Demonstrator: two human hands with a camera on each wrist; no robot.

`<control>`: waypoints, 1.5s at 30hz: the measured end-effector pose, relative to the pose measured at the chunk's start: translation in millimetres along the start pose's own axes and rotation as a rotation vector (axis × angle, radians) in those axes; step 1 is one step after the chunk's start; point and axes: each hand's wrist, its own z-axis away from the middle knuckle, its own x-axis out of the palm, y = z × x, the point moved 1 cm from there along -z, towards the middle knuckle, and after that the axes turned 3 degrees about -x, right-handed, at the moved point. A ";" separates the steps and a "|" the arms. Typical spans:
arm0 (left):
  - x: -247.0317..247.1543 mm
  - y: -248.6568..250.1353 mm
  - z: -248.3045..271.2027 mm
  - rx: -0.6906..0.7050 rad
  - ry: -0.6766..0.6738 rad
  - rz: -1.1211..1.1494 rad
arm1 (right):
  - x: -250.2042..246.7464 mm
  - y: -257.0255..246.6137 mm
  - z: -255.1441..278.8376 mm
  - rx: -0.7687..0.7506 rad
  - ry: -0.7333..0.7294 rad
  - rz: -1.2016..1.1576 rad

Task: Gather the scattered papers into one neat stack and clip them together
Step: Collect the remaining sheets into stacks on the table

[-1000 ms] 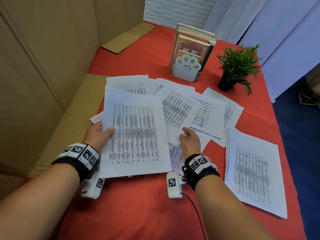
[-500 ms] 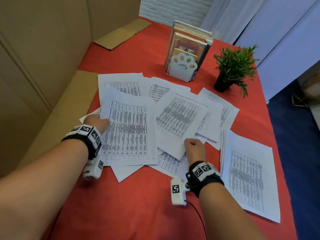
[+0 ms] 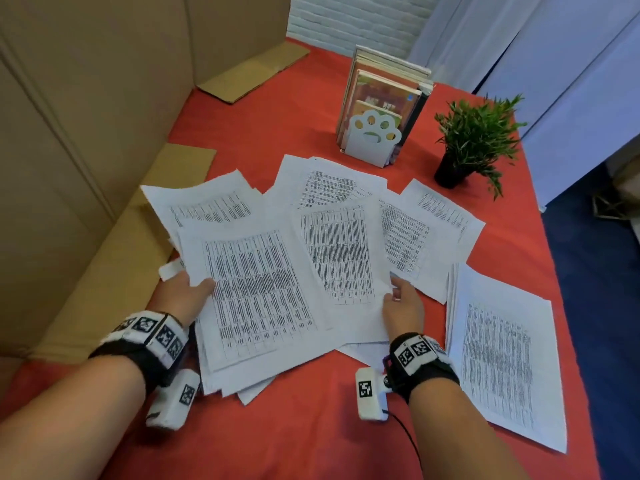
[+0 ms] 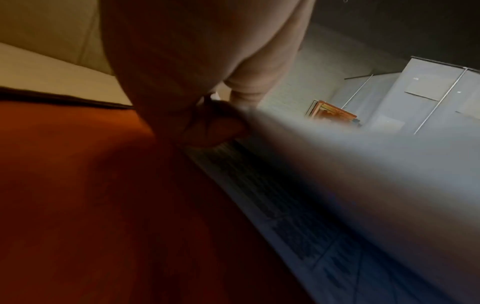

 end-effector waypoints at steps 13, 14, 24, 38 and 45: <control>9.2 -38.2 48.0 0.062 -0.127 0.300 | 37.3 -18.8 34.4 -0.019 -0.373 0.053; 11.6 -38.2 49.9 0.074 -0.112 0.288 | 37.6 -22.0 42.0 -0.010 -0.410 0.029; 10.4 -34.6 54.2 0.038 0.056 0.288 | 31.2 -17.1 66.4 -0.010 -0.400 0.153; -20.8 -45.0 63.7 0.057 0.038 0.014 | -11.3 19.2 60.2 0.187 -0.282 0.125; -18.4 -44.2 78.1 -0.084 -0.183 0.183 | 10.1 12.6 71.2 0.233 -0.356 -0.035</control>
